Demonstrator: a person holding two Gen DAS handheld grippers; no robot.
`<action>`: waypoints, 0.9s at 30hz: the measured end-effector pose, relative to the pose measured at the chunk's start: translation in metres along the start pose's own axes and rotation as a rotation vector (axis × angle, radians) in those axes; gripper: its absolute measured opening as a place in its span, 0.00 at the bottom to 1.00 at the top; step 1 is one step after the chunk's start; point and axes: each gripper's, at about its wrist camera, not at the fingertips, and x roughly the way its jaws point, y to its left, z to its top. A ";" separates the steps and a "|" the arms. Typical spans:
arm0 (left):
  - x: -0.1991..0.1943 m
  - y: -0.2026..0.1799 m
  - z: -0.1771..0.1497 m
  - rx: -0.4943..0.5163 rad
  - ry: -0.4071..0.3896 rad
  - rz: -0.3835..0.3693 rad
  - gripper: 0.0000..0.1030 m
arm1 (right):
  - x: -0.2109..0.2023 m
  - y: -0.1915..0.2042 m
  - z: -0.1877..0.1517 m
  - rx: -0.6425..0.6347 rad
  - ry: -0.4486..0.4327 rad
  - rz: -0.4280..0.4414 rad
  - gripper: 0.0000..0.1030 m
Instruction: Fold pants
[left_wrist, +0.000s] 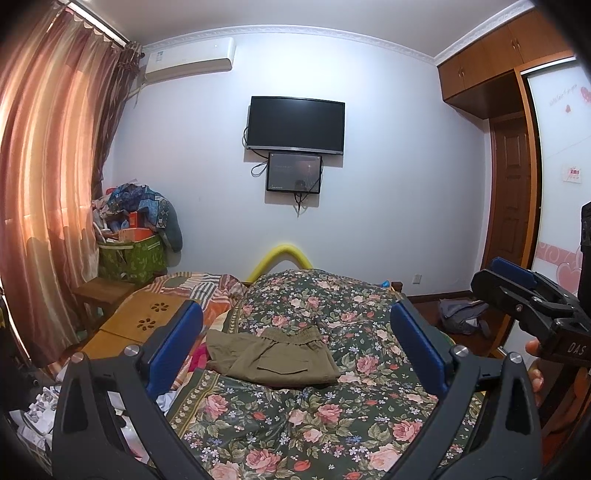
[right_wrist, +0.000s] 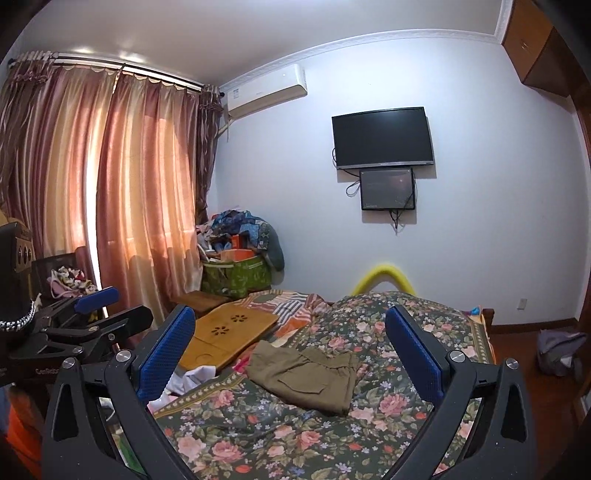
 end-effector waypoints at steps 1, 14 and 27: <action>0.001 0.000 0.000 0.000 0.002 -0.001 1.00 | 0.000 0.000 0.000 0.001 0.000 0.000 0.99; 0.009 0.000 -0.002 -0.001 0.015 -0.006 1.00 | 0.000 -0.005 0.001 0.009 0.009 -0.006 0.99; 0.012 -0.001 -0.002 -0.012 0.028 -0.032 1.00 | 0.001 -0.005 0.001 0.012 0.017 -0.006 0.99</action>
